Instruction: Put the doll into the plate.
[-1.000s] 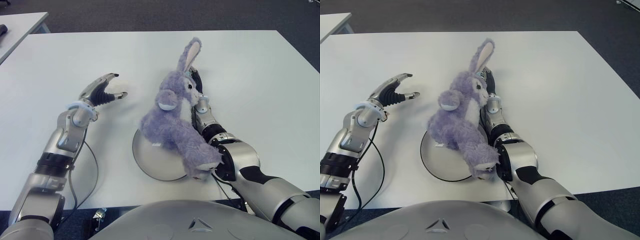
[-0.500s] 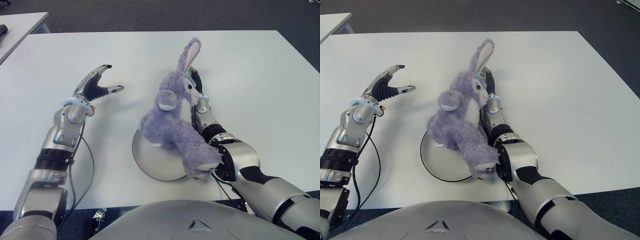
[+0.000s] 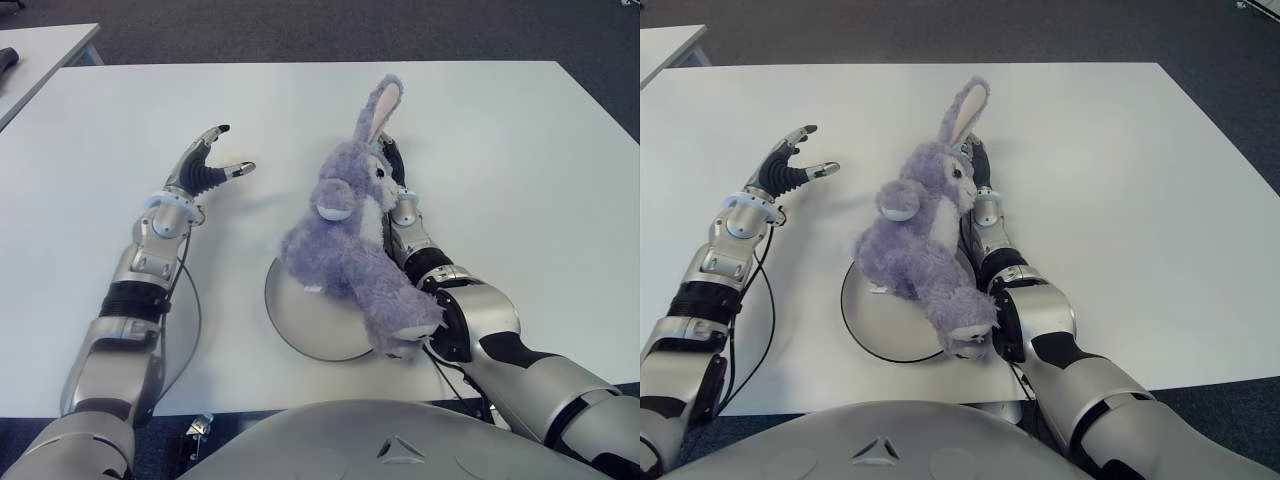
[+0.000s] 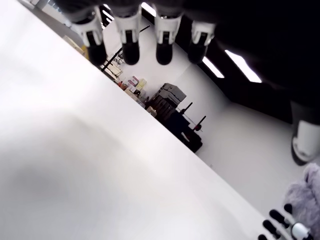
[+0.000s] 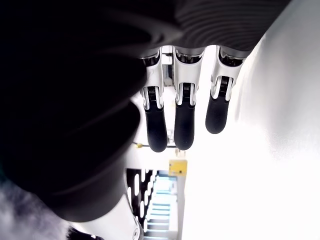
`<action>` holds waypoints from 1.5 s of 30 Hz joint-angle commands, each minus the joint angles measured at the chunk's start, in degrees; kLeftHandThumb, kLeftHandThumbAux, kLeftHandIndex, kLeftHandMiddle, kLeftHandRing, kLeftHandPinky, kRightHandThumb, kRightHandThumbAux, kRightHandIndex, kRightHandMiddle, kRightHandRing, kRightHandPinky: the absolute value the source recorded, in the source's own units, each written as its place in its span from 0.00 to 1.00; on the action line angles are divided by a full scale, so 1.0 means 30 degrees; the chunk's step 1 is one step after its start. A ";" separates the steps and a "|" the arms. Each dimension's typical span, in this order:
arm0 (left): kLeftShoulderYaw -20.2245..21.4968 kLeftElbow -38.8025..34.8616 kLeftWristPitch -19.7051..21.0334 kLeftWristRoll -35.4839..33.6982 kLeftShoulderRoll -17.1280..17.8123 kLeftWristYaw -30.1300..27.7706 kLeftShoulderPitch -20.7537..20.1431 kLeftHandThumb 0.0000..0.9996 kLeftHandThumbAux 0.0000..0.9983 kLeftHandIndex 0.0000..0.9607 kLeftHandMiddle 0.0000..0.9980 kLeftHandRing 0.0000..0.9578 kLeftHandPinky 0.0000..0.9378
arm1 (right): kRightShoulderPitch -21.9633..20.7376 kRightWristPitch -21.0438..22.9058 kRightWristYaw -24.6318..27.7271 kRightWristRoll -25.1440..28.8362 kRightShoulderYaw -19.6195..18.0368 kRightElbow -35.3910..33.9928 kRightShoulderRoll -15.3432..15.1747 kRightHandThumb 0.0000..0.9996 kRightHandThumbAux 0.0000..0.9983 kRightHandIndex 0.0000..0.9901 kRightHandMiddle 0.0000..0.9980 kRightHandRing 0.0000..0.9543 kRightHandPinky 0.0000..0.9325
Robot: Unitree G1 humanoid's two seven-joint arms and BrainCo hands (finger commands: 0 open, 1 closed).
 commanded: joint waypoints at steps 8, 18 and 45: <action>0.0719 0.3707 -0.1836 -0.1860 -0.2674 0.0968 -0.1611 0.00 0.53 0.00 0.00 0.00 0.00 | 0.3903 0.2231 0.0092 0.0342 -0.0366 0.2295 0.1930 0.20 0.95 0.26 0.28 0.26 0.25; 0.1726 0.6810 -0.3235 -0.3184 -0.3754 0.1206 -0.2729 0.01 0.58 0.00 0.00 0.00 0.00 | 0.3974 0.2091 0.0251 0.0414 -0.0424 0.2282 0.1925 0.21 0.96 0.26 0.29 0.26 0.24; 0.5256 1.2873 -0.7638 -0.7191 -0.5372 -0.0685 -0.2777 0.04 0.55 0.00 0.00 0.00 0.00 | 0.4215 0.1721 -0.0114 -0.0239 0.0164 0.2277 0.1538 0.18 0.95 0.27 0.30 0.29 0.27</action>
